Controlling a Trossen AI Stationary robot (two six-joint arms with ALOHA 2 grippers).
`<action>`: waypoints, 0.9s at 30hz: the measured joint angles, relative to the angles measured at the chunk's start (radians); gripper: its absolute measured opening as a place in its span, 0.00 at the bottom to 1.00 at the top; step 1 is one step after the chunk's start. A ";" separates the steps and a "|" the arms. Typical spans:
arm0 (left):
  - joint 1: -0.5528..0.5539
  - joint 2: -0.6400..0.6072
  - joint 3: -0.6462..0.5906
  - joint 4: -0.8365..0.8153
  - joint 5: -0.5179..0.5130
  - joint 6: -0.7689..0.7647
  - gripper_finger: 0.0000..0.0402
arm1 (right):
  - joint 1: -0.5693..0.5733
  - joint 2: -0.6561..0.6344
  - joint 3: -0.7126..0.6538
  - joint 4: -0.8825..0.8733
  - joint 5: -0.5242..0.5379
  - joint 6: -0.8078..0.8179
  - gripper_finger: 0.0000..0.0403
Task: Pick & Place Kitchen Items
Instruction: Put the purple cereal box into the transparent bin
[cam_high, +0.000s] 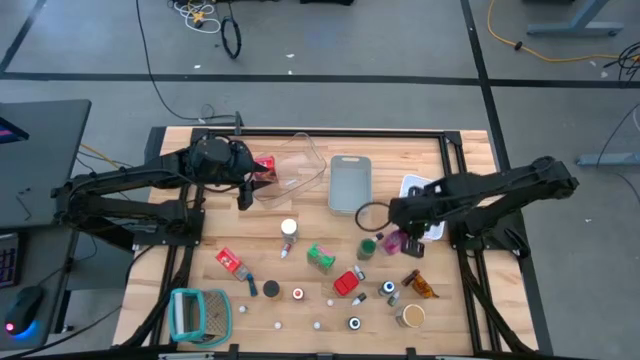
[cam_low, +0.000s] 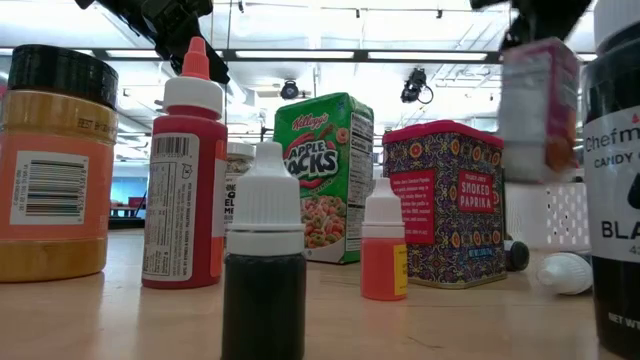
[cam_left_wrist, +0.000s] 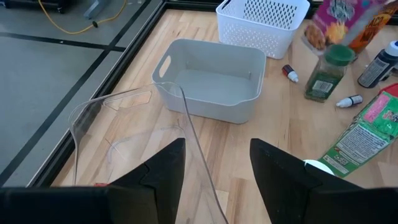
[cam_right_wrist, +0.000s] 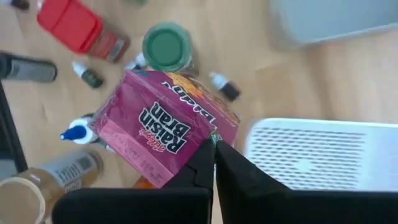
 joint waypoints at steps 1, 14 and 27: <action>0.000 0.000 0.000 0.000 0.000 0.000 0.47 | -0.007 0.000 0.033 -0.019 0.008 -0.006 0.01; 0.000 0.000 0.000 0.013 0.000 0.000 0.47 | -0.101 0.020 0.152 0.662 0.475 -0.399 0.01; 0.000 0.000 0.000 0.027 0.000 -0.026 0.47 | -0.361 0.349 0.297 0.816 0.317 -0.499 0.00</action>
